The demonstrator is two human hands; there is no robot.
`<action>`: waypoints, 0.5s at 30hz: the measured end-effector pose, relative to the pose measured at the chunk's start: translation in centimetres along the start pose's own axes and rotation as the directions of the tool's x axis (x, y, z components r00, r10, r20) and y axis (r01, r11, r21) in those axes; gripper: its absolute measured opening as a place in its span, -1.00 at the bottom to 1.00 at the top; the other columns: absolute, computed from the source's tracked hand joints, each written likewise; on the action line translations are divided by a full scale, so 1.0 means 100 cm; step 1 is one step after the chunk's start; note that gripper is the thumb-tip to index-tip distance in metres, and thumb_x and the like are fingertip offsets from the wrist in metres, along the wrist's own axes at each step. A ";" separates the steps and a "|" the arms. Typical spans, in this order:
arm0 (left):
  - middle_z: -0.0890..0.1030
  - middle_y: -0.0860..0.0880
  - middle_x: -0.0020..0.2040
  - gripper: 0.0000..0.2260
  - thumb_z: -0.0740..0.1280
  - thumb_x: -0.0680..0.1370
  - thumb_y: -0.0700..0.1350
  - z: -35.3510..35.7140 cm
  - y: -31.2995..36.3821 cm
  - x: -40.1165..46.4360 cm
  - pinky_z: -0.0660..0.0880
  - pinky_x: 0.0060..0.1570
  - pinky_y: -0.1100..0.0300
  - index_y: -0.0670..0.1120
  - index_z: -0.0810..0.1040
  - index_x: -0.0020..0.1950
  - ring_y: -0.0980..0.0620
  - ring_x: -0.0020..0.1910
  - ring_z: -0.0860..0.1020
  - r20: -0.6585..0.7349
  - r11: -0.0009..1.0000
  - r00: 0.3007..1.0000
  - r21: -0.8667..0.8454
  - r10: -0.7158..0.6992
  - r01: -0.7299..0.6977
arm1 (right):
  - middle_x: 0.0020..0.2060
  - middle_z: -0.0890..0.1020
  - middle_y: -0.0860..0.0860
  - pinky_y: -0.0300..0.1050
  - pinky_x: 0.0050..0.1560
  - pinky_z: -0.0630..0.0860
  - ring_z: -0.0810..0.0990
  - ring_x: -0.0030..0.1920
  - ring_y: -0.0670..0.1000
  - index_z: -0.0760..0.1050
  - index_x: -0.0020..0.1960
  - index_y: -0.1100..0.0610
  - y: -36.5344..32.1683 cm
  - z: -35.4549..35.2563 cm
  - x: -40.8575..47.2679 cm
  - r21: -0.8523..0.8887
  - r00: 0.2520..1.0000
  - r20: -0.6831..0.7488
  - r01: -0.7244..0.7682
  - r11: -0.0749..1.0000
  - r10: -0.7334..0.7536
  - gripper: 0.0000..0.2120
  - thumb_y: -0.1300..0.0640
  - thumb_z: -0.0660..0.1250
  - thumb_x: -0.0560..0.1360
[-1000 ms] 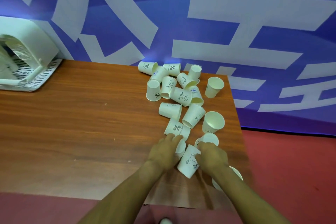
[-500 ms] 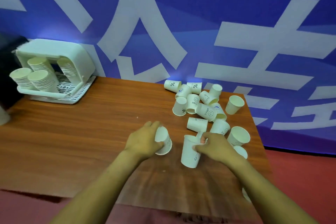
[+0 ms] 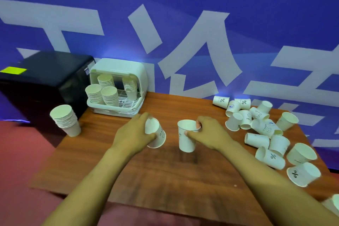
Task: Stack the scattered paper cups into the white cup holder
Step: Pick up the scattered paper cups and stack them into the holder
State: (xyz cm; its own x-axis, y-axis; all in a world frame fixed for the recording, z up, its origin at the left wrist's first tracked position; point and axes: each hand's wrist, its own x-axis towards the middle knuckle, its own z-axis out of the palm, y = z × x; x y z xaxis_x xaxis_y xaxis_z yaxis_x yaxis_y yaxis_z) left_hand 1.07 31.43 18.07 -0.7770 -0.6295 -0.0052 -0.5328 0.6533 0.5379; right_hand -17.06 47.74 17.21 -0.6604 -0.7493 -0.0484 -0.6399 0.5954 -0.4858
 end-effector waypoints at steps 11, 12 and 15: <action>0.46 0.08 0.27 -0.51 0.38 0.44 0.10 -0.022 -0.061 0.059 0.43 0.06 0.11 0.12 0.35 0.34 0.02 0.22 0.47 0.055 0.995 0.996 0.065 -0.074 0.071 | 0.26 0.46 0.01 -0.03 0.12 0.50 0.49 0.18 0.04 0.25 0.37 0.00 -0.043 0.024 0.071 0.104 0.999 0.035 -0.028 0.994 0.025 -0.35 -0.09 0.42 0.36; 0.47 0.08 0.26 -0.52 0.39 0.44 0.09 -0.025 -0.062 0.067 0.43 0.04 0.12 0.12 0.36 0.33 0.02 0.21 0.47 0.062 0.995 0.995 0.075 -0.076 0.071 | 0.30 0.44 0.02 -0.02 0.15 0.49 0.48 0.22 0.04 0.22 0.41 0.00 -0.044 0.025 0.080 0.107 0.999 0.043 -0.037 0.994 0.033 -0.30 -0.09 0.42 0.36; 0.48 0.06 0.24 -0.55 0.39 0.44 0.08 -0.042 -0.067 0.093 0.42 0.01 0.11 0.11 0.37 0.30 0.01 0.20 0.47 0.036 0.993 0.997 0.097 -0.072 0.069 | 0.38 0.38 -0.02 0.00 0.21 0.46 0.44 0.30 0.03 0.16 0.47 -0.01 -0.053 0.027 0.108 0.091 0.999 0.042 -0.035 0.995 0.032 -0.23 -0.13 0.41 0.36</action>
State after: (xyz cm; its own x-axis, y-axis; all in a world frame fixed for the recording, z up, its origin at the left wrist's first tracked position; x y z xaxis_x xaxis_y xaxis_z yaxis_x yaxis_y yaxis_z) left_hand -1.20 19.38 17.94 -0.7480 -0.6595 -0.0745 -0.6148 0.6463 0.4520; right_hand -19.77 35.72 16.92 -0.6635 -0.7414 -0.1001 -0.5777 0.5927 -0.5612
